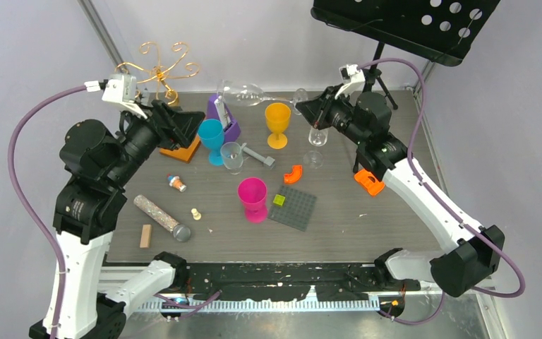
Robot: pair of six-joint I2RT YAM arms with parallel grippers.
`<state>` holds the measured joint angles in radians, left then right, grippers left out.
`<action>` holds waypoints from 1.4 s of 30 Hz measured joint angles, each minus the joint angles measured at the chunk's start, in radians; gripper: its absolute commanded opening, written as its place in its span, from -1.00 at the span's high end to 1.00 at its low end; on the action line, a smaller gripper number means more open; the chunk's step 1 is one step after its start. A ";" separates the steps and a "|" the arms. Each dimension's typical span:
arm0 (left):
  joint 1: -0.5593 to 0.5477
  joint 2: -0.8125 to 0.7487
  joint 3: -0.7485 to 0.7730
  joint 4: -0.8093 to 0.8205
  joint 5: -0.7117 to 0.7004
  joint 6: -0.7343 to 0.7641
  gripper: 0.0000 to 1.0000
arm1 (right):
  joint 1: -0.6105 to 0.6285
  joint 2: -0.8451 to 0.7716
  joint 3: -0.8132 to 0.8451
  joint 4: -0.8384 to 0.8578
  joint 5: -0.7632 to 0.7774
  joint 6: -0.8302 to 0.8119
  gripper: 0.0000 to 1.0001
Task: Place the wine glass upside down on the wine glass rack
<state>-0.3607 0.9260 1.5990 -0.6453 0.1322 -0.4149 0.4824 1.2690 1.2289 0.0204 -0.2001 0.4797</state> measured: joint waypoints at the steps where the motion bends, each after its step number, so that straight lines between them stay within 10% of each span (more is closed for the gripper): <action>1: 0.000 0.000 0.002 -0.002 0.001 0.007 -0.33 | 0.000 -0.003 -0.003 0.000 0.005 -0.046 0.89; 13: -0.006 0.048 0.122 -0.019 0.249 0.138 -0.48 | 0.005 -0.146 -0.123 0.095 -0.097 -0.599 0.89; 23: -0.215 0.185 0.151 -0.086 0.361 0.252 -0.53 | 0.102 -0.185 -0.060 0.153 -0.375 -0.938 0.90; 42: -0.244 0.158 -0.008 -0.040 0.369 0.209 -0.22 | 0.268 -0.162 0.026 0.141 -0.406 -1.132 0.90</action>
<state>-0.6044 1.0843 1.5913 -0.6857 0.5014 -0.2062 0.7502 1.1069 1.2549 0.1612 -0.6064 -0.6525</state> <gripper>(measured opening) 0.663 0.128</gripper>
